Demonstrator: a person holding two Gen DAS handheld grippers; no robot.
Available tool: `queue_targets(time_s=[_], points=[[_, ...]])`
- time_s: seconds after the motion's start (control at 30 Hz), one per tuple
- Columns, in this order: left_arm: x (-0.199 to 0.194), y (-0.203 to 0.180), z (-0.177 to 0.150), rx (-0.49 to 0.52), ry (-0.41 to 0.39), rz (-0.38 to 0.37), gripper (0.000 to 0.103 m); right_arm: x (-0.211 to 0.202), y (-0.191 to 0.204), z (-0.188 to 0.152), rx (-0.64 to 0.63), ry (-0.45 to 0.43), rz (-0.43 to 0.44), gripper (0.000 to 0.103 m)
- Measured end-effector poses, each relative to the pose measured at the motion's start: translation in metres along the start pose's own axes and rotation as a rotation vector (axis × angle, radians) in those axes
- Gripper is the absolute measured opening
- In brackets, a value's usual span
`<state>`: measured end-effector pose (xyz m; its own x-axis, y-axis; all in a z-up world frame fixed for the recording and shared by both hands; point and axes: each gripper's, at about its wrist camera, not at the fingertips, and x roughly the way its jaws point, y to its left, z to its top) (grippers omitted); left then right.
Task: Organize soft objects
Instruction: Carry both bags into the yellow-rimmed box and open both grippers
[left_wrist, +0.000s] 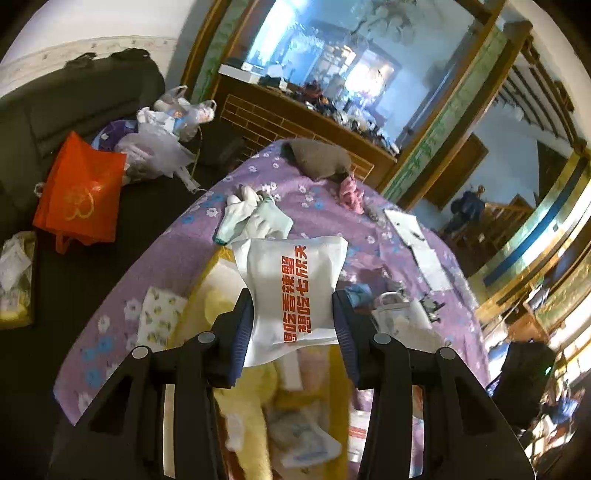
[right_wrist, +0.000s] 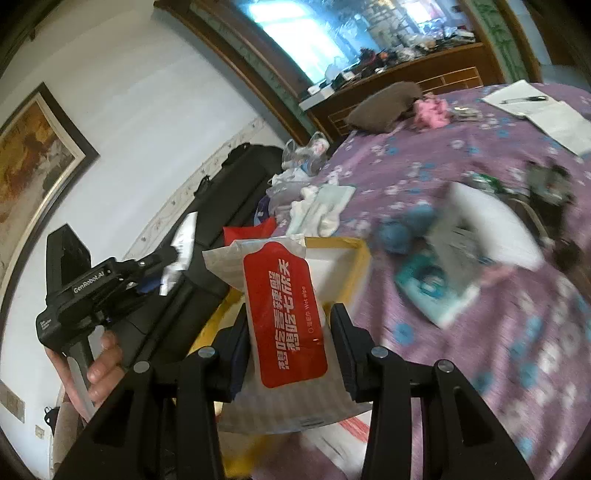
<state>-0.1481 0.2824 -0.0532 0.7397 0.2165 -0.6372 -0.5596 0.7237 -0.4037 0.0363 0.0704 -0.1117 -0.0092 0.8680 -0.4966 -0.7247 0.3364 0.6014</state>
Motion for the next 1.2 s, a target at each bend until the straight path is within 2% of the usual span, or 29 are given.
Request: queue_targets(time_s=[0.13,0.23,0.3,0.43,0.5,0.53,0.6,0.7,0.8,0.87,1.03,1.1,1.2], points=[[0.045,0.003,0.003,0.057,0.102,0.057,0.042,0.046,0.007,0.014,0.028,0.036,-0.033,0.041],[0.066,0.002,-0.008,0.120,0.113,0.126,0.043,0.071,0.006,0.014,0.042,0.046,-0.050,0.041],[0.077,0.007,-0.015,0.123,0.130,0.152,0.044,0.082,0.006,0.011,0.051,0.055,-0.048,0.042],[0.094,0.030,-0.021,0.004,0.215,0.082,0.048,0.086,0.008,0.003,0.033,0.045,-0.064,0.049],[0.092,0.040,-0.023,-0.077,0.239,-0.001,0.053,0.084,0.010,0.000,0.010,0.038,-0.077,0.053],[0.091,0.045,-0.024,-0.119,0.259,-0.056,0.057,0.081,0.011,-0.001,0.001,0.029,-0.076,0.060],[0.085,0.048,-0.027,-0.161,0.273,-0.101,0.058,0.074,0.011,-0.003,-0.006,0.014,-0.068,0.066],[0.066,0.043,-0.033,-0.167,0.223,-0.089,0.058,0.058,0.009,-0.007,0.002,0.003,-0.038,0.068],[0.037,0.035,-0.044,-0.154,0.100,-0.007,0.058,0.038,0.006,-0.015,-0.004,-0.013,0.004,0.068],[0.023,0.025,-0.053,-0.124,0.038,0.033,0.067,0.019,0.004,-0.021,-0.024,-0.037,0.015,0.068],[0.000,-0.001,-0.078,-0.109,-0.022,0.130,0.067,-0.003,-0.022,-0.034,-0.001,-0.028,0.006,0.068],[-0.007,-0.016,-0.084,-0.069,-0.039,0.130,0.067,-0.009,-0.040,-0.038,0.035,-0.019,-0.017,0.068],[-0.017,-0.052,-0.090,0.030,-0.057,0.092,0.067,-0.022,-0.063,-0.039,0.071,-0.033,-0.054,0.068]])
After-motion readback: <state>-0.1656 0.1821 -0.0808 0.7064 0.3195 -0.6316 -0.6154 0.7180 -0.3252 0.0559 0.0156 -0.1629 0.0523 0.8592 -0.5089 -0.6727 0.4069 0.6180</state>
